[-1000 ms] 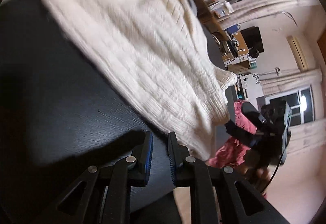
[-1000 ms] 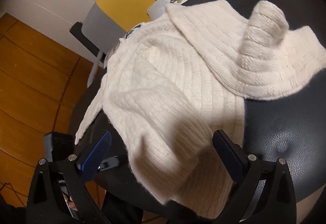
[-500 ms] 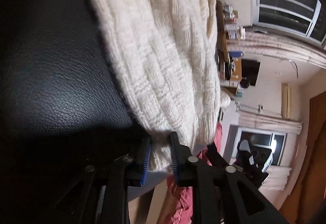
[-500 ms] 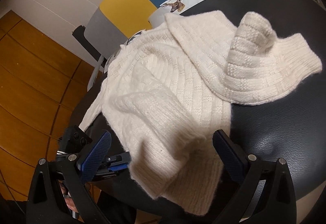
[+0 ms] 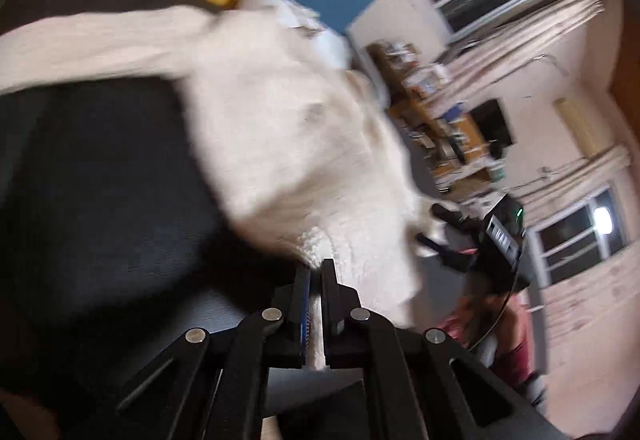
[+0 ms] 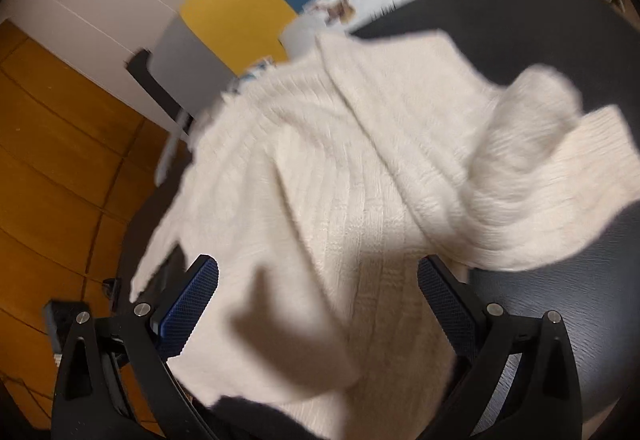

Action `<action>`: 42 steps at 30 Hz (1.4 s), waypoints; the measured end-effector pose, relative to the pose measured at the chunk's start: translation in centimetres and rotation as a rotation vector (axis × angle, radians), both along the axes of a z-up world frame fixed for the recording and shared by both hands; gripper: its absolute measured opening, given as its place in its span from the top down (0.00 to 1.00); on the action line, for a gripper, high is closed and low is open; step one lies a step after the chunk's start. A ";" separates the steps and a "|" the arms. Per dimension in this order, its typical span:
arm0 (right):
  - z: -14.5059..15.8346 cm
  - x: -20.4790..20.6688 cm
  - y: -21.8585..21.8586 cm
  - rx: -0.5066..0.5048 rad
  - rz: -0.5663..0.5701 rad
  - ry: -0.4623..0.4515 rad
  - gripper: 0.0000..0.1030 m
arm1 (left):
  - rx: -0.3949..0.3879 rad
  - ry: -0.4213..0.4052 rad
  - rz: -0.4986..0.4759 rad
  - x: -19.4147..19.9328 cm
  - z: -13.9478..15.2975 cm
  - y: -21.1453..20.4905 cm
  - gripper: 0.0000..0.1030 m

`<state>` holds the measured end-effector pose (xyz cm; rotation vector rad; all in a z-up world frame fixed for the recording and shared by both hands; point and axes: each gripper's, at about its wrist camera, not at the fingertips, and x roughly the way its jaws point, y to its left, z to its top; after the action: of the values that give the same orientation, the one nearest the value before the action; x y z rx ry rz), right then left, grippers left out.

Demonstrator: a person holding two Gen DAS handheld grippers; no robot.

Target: Fold clothes

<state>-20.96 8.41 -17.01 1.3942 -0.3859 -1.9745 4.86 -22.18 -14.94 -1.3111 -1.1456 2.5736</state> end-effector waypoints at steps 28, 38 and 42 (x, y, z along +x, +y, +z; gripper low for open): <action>2.1 14.0 -20.4 0.146 0.512 0.275 0.01 | -0.069 -0.219 0.853 24.6 -0.8 -29.8 0.83; 4.9 14.1 -34.4 0.131 0.647 0.377 0.01 | -0.083 -0.241 0.783 17.2 -4.0 -31.8 0.80; 4.1 11.0 -39.3 0.144 0.631 0.354 0.01 | -0.173 -0.266 0.731 14.9 -3.9 -31.3 0.79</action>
<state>-9.91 -30.84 -12.93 1.0414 0.3307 -1.6791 19.77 -53.53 -18.79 -1.5269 -1.7585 3.1066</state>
